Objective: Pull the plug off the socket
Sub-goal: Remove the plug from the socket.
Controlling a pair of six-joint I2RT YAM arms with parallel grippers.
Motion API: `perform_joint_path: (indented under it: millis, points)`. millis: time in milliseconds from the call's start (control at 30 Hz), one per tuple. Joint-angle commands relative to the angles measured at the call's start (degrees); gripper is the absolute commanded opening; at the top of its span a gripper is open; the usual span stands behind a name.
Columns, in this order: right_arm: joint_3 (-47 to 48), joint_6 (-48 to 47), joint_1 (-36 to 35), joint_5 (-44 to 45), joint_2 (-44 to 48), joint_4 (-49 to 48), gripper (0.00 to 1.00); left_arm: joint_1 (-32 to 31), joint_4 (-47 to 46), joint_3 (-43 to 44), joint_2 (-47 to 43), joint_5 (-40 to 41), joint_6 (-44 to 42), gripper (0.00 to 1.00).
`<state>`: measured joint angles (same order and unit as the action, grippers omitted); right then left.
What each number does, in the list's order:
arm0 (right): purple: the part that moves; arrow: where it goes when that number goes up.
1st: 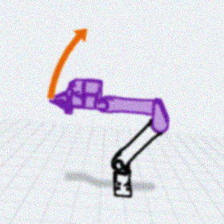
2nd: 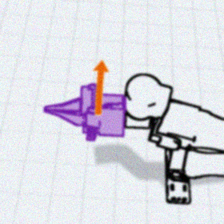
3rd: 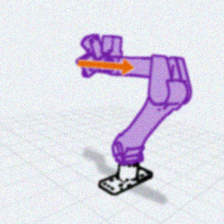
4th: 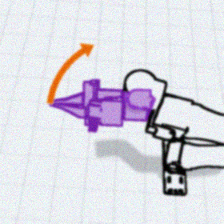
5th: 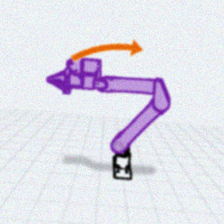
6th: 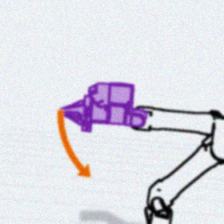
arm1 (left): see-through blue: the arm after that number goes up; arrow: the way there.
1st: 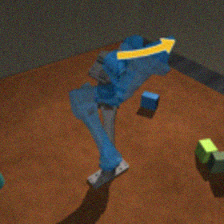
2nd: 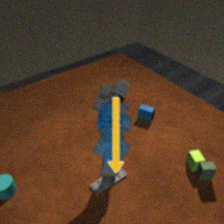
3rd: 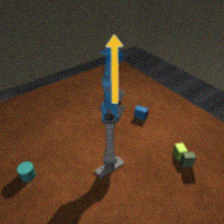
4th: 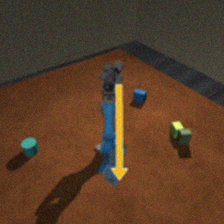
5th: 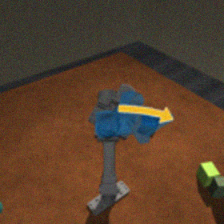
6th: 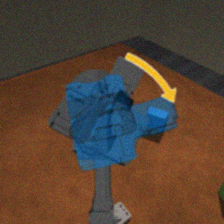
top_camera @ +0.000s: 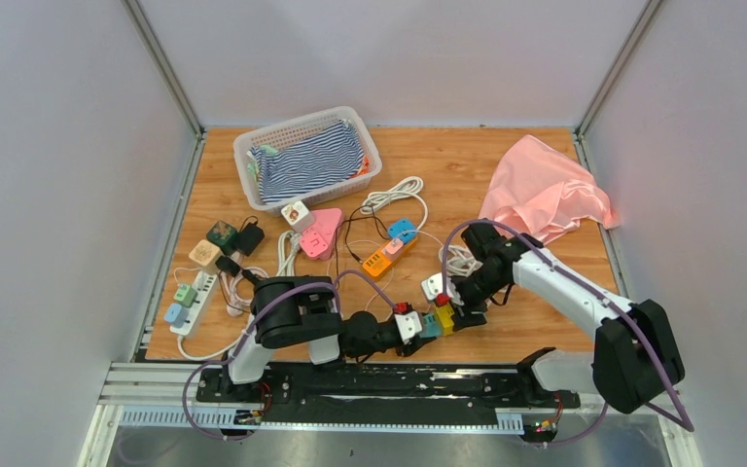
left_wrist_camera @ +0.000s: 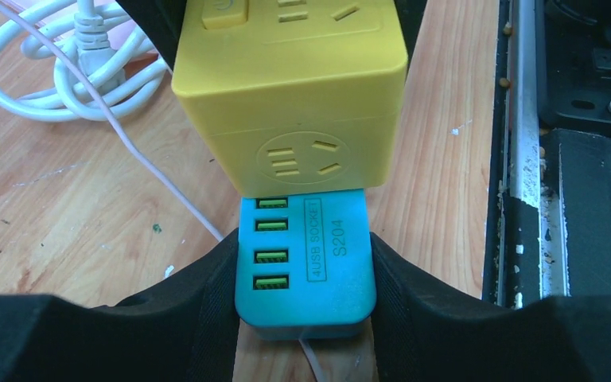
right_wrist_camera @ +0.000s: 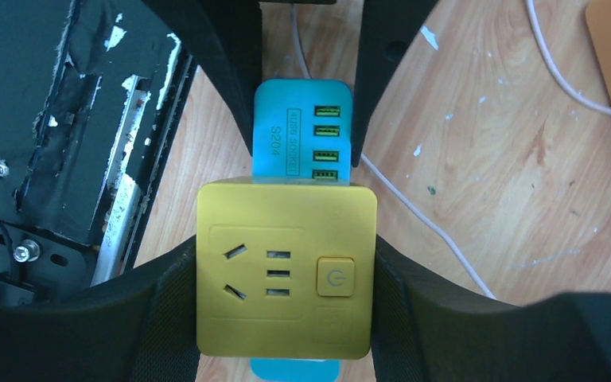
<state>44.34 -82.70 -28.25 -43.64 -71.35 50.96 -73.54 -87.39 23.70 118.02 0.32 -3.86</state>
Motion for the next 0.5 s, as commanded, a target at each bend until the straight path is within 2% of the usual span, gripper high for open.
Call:
perform_joint_path:
  millis: [0,133,200,267,367,467]
  points:
    - [2.86,10.39,-0.49,2.44,-1.27,-3.97,0.0,0.37,-0.5,0.29,1.26,-4.55,0.27,0.0]
    - [2.74,16.55,0.17,9.41,-2.9,-9.02,0.0,0.39,-0.46,0.03,1.16,-3.93,0.63,0.0]
    - [3.34,18.03,0.26,9.89,-3.78,-9.42,0.0,0.39,-0.48,-0.06,1.16,-2.94,1.57,0.0]
    - [2.63,13.75,-0.19,5.75,-3.57,-6.76,0.0,0.4,-0.45,-0.06,1.21,-2.38,1.75,0.0]
    - [-0.81,1.46,-2.07,-1.65,-1.25,-2.07,0.0,0.4,-0.49,0.02,1.4,-1.88,1.77,0.0]
    - [-3.09,-3.64,-3.8,-3.14,0.75,-1.45,0.0,0.35,-0.47,0.35,1.77,-2.28,1.66,0.0]
